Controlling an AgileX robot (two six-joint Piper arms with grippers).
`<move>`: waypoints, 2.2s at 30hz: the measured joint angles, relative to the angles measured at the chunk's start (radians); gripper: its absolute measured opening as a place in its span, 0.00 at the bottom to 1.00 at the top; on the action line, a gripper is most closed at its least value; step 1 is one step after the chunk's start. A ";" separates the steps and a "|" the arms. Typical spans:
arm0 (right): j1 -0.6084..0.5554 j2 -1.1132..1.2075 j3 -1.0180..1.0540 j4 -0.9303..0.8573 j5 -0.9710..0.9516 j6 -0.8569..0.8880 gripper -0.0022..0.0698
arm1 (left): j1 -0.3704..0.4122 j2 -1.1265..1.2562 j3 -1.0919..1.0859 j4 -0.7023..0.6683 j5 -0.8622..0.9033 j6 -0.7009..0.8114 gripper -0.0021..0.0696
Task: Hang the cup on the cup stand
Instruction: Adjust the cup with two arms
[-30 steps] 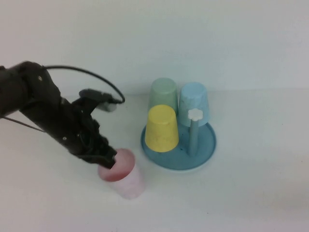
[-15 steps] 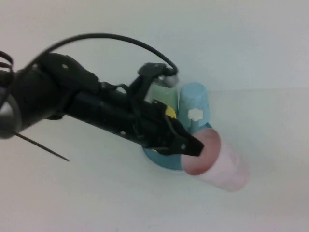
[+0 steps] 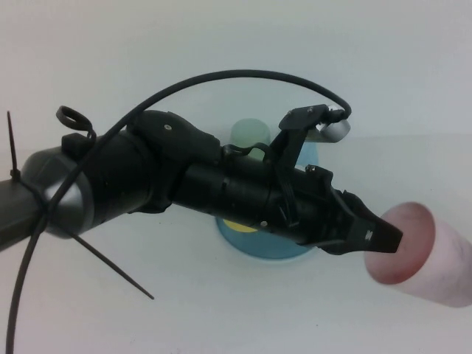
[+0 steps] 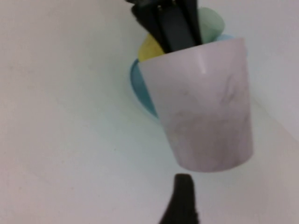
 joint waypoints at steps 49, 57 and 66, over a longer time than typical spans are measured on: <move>0.121 0.534 -0.048 0.096 -0.113 -0.313 0.85 | 0.000 0.109 0.000 -0.183 0.090 0.058 0.04; 0.121 0.534 -0.048 0.097 -0.117 -0.313 0.85 | 0.000 0.109 0.000 -0.185 0.078 0.060 0.07; 0.121 0.534 -0.048 0.110 -0.117 -0.317 0.84 | 0.004 0.109 0.000 -0.191 0.074 0.060 0.41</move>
